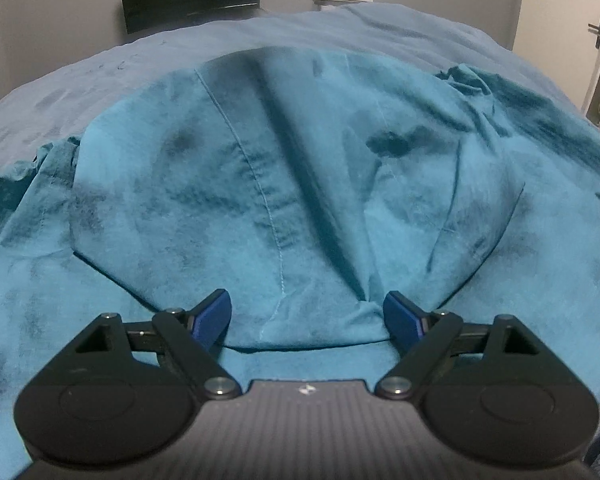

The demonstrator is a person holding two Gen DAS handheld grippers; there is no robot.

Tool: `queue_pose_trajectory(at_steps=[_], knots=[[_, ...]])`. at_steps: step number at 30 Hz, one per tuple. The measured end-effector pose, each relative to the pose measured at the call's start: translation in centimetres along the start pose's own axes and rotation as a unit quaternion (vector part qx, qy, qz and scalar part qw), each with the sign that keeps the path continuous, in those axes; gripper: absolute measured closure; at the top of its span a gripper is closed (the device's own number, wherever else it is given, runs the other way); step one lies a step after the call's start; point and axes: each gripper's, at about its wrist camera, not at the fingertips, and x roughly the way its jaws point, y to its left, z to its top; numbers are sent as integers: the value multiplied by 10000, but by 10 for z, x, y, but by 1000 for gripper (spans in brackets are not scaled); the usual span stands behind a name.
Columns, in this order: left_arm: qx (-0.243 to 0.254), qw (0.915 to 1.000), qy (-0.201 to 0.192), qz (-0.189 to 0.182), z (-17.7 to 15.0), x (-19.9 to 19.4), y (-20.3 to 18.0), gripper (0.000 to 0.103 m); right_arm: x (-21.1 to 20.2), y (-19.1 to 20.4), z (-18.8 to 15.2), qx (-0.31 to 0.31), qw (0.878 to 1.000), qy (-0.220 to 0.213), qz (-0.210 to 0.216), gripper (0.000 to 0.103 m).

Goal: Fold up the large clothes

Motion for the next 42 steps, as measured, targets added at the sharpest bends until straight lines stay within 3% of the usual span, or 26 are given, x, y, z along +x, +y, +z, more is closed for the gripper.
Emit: queue_pose_trajectory(at_steps=[3,5,8,12,17,26,30,34,36,37,39,42], knots=[[-1,10000,6,2,2,2,0,20,-6,14,-3,-420,9986,-210,253,50],[-12,10000,7,0,2,2,0,20,-14,29,-8,-914,9942,-330,458,82],[-7,10000,3,10,2,3,-1,20,-28,56,-23,-1872,9787,-568,628,90],[-36,10000,3,7,1,3,0,20,-44,91,-51,-3074,9439,-865,840,92],[-50,10000,20,8,1,6,0,20,-65,125,-91,-4386,8827,-1059,1315,92],[-222,9997,10,-141,2,-2,10,19,-83,151,-136,-5495,8089,-1089,1785,93],[-968,9940,-264,-426,9,-53,61,19,-97,162,-151,-5803,7847,-1040,1915,93],[-1212,9916,-456,27,29,-112,131,19,-120,175,-176,-6131,7555,-1014,2076,93],[-1216,9897,-614,434,33,-139,164,19,-130,183,-193,-6296,7398,-943,2178,93],[-1210,9880,-699,664,32,-148,178,19,-153,181,-202,-6357,7335,-917,2223,93],[-1141,9846,-728,1110,25,-162,203,19,-162,190,-223,-6524,7178,-839,2283,94],[-1364,9780,-695,1416,4,-168,231,19,-170,199,-248,-6730,6986,-694,2329,94]])
